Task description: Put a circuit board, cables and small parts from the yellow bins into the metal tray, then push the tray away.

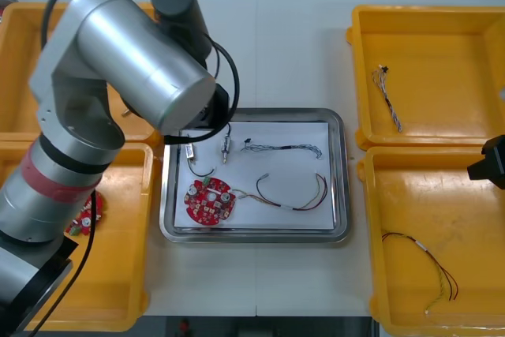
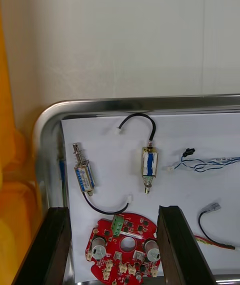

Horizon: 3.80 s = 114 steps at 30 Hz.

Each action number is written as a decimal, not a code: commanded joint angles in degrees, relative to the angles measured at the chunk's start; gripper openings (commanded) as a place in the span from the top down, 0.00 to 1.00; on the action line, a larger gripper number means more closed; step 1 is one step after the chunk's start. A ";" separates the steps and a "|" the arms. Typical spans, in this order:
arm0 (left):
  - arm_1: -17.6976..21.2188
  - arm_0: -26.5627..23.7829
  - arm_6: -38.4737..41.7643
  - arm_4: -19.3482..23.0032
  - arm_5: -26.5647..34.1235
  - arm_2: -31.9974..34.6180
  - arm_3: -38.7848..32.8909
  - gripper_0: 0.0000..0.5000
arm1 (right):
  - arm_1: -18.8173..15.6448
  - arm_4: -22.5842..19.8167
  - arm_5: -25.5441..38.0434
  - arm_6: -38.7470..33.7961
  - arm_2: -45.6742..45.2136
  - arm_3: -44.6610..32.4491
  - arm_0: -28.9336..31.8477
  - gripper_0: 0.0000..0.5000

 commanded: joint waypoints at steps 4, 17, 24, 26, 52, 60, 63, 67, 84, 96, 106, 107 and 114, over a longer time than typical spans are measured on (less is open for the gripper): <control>7.56 2.24 2.79 8.39 0.56 11.02 -8.90 0.00 | -2.56 -1.24 -0.07 0.37 11.77 -5.39 -10.02 0.00; 16.17 9.19 -7.14 21.22 0.56 24.82 -12.94 0.00 | 4.65 1.05 -0.07 0.81 36.82 -6.80 -25.75 0.00; 20.83 15.43 -11.89 27.46 0.56 30.62 -14.79 0.00 | 10.01 5.62 -0.07 1.78 49.03 -6.53 -31.20 0.00; 21.80 17.01 -12.50 28.78 0.56 31.94 -15.14 0.00 | 11.24 6.94 -0.07 1.95 51.93 -6.00 -32.08 0.00; 32.35 34.76 -16.37 33.44 0.56 39.58 -16.72 0.00 | 18.89 20.82 -16.73 16.54 82.69 8.15 -41.13 0.00; 32.61 36.17 -16.54 34.23 0.56 39.76 -16.63 0.00 | 19.94 23.90 -18.67 16.63 87.18 11.22 -41.40 0.00; 32.61 36.17 -16.54 34.84 0.56 39.76 -16.54 0.00 | 21.17 24.96 -18.76 16.54 88.32 12.89 -41.40 0.00; 32.61 36.26 -16.46 35.20 0.56 39.76 -16.54 0.00 | 22.75 25.13 -18.76 16.19 88.85 14.74 -41.22 0.00; 32.52 36.34 -16.72 37.13 0.56 39.76 -16.63 0.00 | 24.60 27.77 -20.16 16.45 89.99 17.73 -40.60 0.00; 32.52 36.34 -16.72 37.13 0.56 39.76 -16.63 0.00 | 24.69 29.61 -20.16 15.84 89.99 17.46 -40.78 1.00; 32.52 36.34 -16.72 37.13 0.56 39.76 -16.63 0.00 | 23.11 30.49 -20.34 16.37 89.90 17.46 -44.30 1.00; 32.52 36.34 -16.72 37.13 0.56 39.76 -16.63 0.00 | 22.84 30.49 -20.25 16.28 89.90 17.55 -44.91 1.00; 32.52 36.34 -16.72 37.13 0.56 39.76 -16.63 0.00 | 22.23 30.40 -20.34 16.54 89.73 19.22 -48.60 1.00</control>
